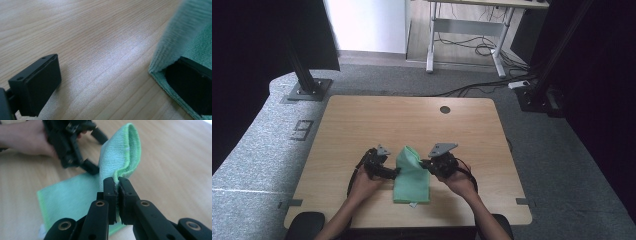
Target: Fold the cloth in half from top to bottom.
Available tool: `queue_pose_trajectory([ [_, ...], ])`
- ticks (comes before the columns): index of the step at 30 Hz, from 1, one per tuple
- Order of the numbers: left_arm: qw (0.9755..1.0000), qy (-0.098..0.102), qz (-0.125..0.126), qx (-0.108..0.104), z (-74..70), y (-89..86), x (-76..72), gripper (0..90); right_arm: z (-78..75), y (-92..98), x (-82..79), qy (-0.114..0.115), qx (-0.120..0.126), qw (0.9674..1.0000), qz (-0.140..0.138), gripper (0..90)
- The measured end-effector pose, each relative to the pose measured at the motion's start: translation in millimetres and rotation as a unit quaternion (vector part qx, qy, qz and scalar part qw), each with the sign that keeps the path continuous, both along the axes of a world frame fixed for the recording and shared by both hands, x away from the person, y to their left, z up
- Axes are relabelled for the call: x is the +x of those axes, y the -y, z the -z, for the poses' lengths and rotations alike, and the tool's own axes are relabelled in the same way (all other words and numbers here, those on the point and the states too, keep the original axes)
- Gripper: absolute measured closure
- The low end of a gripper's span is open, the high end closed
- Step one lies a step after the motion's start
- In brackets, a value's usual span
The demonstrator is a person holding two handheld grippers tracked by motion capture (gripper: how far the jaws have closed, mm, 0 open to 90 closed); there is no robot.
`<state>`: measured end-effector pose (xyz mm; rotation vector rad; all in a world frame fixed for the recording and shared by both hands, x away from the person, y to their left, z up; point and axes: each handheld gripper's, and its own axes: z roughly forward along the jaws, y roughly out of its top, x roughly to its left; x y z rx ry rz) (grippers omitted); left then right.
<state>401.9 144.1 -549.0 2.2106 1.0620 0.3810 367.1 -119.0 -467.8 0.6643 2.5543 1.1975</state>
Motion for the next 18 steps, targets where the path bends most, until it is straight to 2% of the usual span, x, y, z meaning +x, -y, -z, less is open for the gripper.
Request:
queue_pose_trajectory([
  [7,1.0000,0.000,-0.001,-0.001,0.1,0.1,-0.1,0.4,14.8,5.0,-14.2,-0.022,0.007,0.9997,-0.005,84.4],
  [11,1.0000,0.000,-0.002,-0.001,0.1,0.2,-0.3,0.4,28.9,6.1,-25.7,-0.039,0.010,0.9991,-0.008,84.2],
  [18,1.0000,0.000,-0.003,-0.001,0.2,0.5,-0.3,0.4,43.6,5.4,-37.2,-0.054,0.002,0.9984,-0.014,84.0],
])
